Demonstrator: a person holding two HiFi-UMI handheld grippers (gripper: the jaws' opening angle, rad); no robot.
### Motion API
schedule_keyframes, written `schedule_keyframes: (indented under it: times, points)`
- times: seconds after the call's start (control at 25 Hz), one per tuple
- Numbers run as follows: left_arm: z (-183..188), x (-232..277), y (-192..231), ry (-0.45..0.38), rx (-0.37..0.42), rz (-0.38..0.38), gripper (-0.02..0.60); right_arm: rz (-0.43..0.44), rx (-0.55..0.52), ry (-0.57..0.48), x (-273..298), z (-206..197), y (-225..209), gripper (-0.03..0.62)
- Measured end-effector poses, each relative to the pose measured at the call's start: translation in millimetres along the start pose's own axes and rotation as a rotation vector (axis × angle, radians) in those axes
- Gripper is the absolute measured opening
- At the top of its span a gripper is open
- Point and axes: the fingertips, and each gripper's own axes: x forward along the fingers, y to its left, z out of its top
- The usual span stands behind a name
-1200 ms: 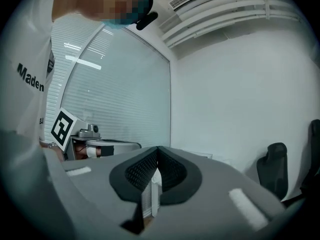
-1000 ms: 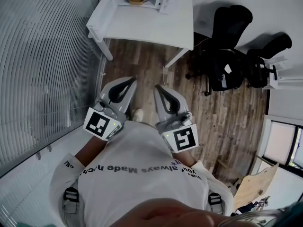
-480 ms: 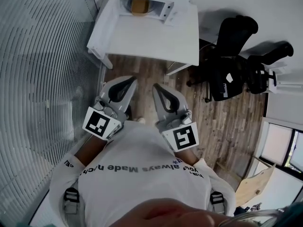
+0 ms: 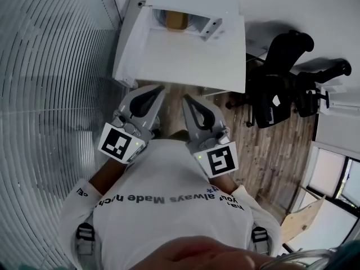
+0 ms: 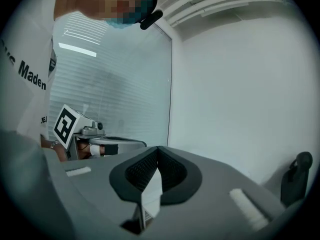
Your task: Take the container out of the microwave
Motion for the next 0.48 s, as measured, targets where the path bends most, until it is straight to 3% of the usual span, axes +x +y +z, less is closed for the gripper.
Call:
schedule_keyframes:
  times: [0.48]
  points:
    - [-2, 24, 29, 0.021, -0.018, -0.018, 0.003, -0.023, 0.017, 0.010, 30, -1, -25, 0.002]
